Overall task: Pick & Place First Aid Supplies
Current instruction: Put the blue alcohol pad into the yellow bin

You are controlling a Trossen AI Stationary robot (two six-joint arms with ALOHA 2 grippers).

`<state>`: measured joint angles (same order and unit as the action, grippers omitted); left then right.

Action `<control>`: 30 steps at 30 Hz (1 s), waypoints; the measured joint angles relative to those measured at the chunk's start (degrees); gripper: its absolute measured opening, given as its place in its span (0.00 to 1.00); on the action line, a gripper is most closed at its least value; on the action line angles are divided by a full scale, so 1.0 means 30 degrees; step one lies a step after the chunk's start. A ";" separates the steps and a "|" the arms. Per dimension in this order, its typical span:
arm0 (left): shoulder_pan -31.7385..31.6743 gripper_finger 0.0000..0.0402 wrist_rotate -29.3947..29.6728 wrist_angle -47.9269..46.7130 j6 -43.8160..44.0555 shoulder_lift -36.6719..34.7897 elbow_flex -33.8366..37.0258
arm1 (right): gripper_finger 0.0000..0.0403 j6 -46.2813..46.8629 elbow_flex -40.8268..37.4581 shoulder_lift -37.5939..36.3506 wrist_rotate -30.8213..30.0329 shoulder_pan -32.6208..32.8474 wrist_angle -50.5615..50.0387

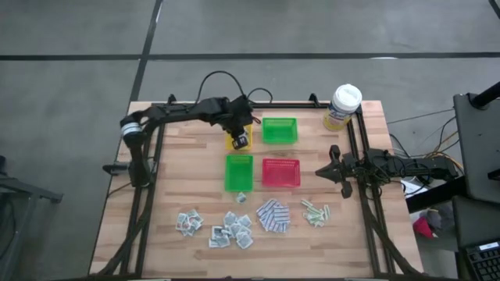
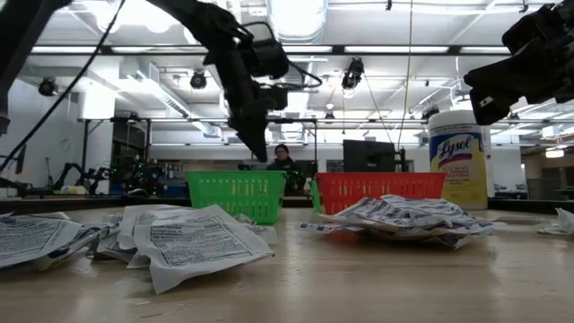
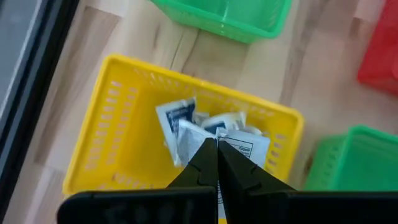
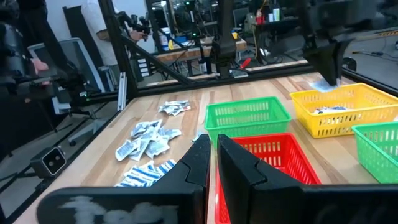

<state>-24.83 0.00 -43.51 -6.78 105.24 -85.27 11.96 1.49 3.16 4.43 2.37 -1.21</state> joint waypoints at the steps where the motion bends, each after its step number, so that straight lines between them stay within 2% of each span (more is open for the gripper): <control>1: -0.0099 0.00 -0.0226 -0.0132 -0.0141 0.0367 -0.0383 | 0.07 -0.0006 -0.0004 0.0000 0.0000 0.0000 0.0000; 10: -0.0922 0.00 -0.0346 -0.2204 -0.1341 0.2970 -0.2595 | 0.07 -0.0001 0.0002 0.0000 0.0000 -0.0001 0.0000; 30: -0.1147 0.01 -0.0653 -0.1858 -0.1771 0.3335 -0.2450 | 0.07 -0.0005 -0.0006 0.0000 0.0000 -0.0001 0.0000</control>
<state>-28.27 -1.96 -49.08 -12.10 115.24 -92.62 11.95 1.48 3.16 4.43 2.37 -1.21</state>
